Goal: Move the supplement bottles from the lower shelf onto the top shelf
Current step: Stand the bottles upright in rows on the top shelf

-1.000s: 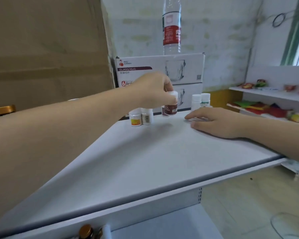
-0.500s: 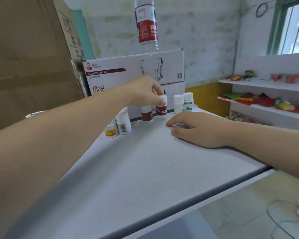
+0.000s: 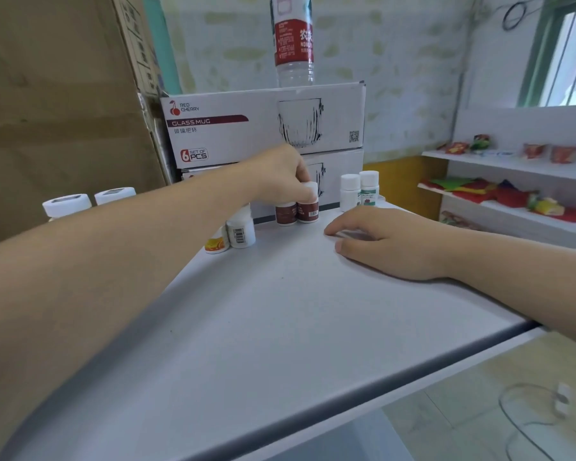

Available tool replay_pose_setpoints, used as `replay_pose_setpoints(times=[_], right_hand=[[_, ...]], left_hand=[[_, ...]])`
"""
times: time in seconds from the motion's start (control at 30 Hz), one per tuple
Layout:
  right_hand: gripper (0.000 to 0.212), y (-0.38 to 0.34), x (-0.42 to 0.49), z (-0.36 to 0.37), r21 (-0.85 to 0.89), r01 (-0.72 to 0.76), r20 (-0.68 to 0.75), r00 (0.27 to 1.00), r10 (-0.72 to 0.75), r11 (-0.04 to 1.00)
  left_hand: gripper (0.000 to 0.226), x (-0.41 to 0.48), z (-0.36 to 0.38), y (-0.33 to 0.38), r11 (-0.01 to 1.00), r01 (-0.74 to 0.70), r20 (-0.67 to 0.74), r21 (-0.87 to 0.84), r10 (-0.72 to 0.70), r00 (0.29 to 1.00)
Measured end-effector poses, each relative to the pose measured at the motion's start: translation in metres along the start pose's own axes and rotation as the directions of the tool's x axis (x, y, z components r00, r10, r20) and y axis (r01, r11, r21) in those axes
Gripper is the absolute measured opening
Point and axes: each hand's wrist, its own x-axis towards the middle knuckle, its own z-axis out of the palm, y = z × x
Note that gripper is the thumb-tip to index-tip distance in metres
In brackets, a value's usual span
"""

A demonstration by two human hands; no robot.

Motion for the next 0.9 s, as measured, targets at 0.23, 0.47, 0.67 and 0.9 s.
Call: replay_pose_setpoints(times=[0.23,0.47,0.67,0.9], right_hand=[[0.036,0.001,0.001,0.000,-0.006,-0.015,0.002,1.000,0.015,1.000],[0.037,0.000,0.001,0.000,-0.025,-0.003,0.007,1.000,0.003,1.000],[0.038,-0.018,-0.003,-0.007,-0.186,-0.027,0.065,0.997,0.040,0.982],[0.025,-0.103,-0.005,-0.023,-0.399,0.076,0.026,0.997,-0.072,0.914]], left_hand=[[0.029,0.001,0.002,0.001,0.994,0.003,0.012,0.110,-0.005,1.000],[0.037,-0.014,-0.006,0.001,0.979,0.000,-0.027,0.202,0.006,1.000],[0.051,-0.080,-0.037,-0.006,0.950,-0.027,-0.084,0.312,0.055,0.995],[0.027,-0.202,-0.094,-0.046,0.911,0.144,-0.189,0.387,-0.075,0.979]])
